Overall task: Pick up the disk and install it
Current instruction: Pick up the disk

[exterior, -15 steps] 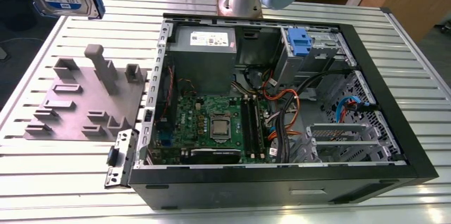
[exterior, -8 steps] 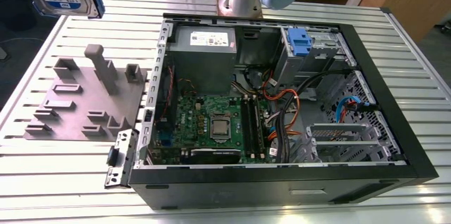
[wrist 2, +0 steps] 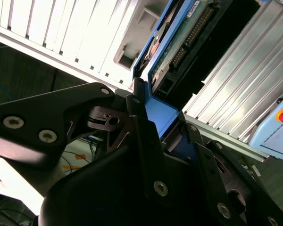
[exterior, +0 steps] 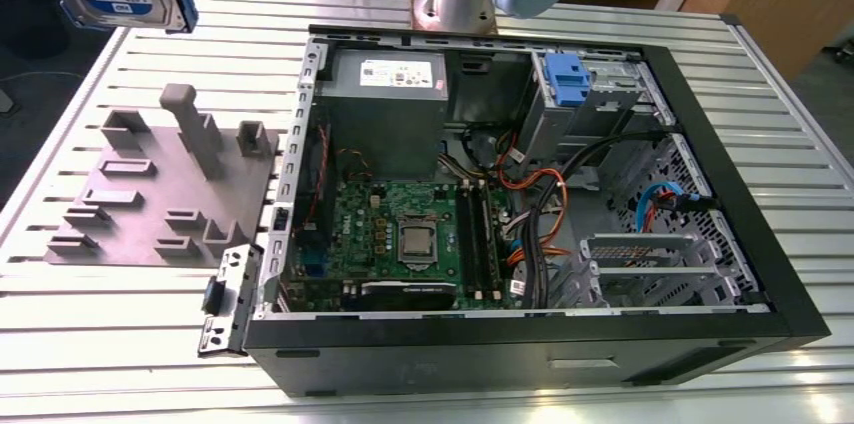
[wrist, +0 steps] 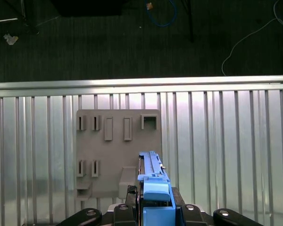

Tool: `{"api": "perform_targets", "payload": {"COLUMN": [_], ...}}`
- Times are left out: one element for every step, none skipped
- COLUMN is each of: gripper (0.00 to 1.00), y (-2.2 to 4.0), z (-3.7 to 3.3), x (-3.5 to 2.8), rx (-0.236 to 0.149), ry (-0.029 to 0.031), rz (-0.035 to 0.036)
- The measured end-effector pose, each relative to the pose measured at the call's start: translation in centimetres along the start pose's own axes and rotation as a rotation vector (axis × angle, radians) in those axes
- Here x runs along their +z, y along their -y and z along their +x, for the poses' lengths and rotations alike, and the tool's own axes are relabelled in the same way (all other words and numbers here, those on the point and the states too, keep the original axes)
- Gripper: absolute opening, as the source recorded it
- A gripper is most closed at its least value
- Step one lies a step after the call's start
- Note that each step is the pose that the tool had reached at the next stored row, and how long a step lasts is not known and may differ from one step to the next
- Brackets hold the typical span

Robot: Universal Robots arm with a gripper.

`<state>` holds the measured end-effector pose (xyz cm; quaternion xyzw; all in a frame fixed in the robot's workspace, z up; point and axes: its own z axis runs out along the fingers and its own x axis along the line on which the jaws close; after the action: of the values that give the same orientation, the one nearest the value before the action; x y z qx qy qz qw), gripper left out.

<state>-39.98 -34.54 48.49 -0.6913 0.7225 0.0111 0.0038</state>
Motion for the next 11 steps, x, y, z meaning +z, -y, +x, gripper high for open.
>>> {"api": "perform_targets", "payload": {"gripper": [0.37, 0.37, 0.37, 0.37, 0.37, 0.37, 0.37, 0.37, 0.37, 0.37, 0.37], "y": [0.00, 0.00, 0.00, 0.00, 0.00, 0.00, 0.00, 0.00, 0.00, -0.01, 0.00], "z": [0.00, 0.00, 0.00, 0.00, 0.00, 0.00, 0.00, -0.01, -0.01, -0.01, -0.01], "x": [-0.06, -0.14, -0.15, -0.16, -0.19, -0.21, -0.23, -0.27, -0.33, -0.37, -0.39], "rx": [0.000, 0.000, 0.000, 0.000, 0.000, 0.000, 0.000, 0.000, 0.000, 0.000, 0.000], "ry": [-0.0001, -0.0001, -0.0001, -0.0001, -0.0001, -0.0001, -0.0001, -0.0001, -0.0001, -0.0001, 0.0000], "rz": [0.0000, 0.0000, 0.0000, 0.0000, -0.0001, -0.0001, 0.0000, -0.0001, -0.0001, 0.0000, 0.0000]}}
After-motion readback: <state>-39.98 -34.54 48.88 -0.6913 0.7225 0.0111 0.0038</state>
